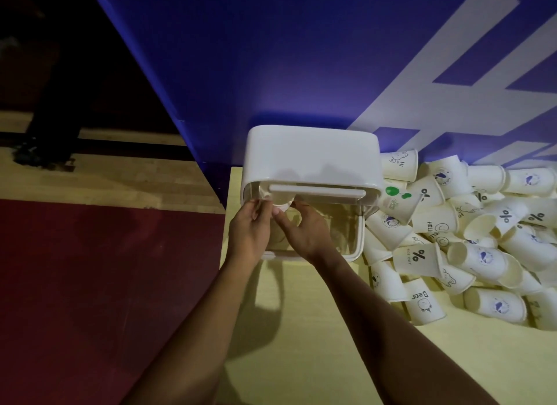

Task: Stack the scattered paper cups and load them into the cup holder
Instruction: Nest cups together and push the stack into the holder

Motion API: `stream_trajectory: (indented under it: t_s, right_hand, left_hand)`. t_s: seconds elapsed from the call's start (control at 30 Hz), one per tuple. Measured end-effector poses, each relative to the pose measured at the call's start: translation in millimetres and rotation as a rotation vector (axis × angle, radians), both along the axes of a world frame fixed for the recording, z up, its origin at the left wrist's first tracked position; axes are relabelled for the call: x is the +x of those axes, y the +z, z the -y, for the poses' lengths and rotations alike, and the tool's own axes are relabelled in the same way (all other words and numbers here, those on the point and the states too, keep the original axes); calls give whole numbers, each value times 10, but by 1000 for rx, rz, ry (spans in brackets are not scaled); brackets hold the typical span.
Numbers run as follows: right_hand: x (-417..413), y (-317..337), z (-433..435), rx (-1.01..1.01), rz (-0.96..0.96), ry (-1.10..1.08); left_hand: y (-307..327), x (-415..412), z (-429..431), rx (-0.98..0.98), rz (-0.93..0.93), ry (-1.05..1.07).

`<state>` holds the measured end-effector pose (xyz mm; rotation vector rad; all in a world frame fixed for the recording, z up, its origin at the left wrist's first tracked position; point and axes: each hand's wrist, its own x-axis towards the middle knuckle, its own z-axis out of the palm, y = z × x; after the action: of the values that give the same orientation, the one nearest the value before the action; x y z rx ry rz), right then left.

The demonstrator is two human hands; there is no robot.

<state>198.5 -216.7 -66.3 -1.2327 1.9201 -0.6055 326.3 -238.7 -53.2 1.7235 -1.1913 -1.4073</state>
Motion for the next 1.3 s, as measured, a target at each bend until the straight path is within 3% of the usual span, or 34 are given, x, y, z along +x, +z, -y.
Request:
stream_trajectory:
  t_s: [0.37,0.57,0.7,0.9,1.03,1.3]
  right_hand:
    - [-34,15,-76,46,54,-25]
    - [-346,357,-760,-32,58,-75]
    - [-810,614,-1380,-72,31,-184]
    - [-1813,857,-2108,-91,40,-442]
    - [-2473,913,-2415,-119,43,-544]
    - [-3699,836,-2732,-114,96,-507]
  left_hand:
    - [-52,32,-63,48,20,-16]
    - [291,62,-533,15,-20,15]
    - [613,-425,-873,-93,36,-277]
    - [892,-1728,-658,-396,315,-728]
    - [813,-2520,-368,-608,465,-800]
    - [552,-3694,-40,-535,840,-822]
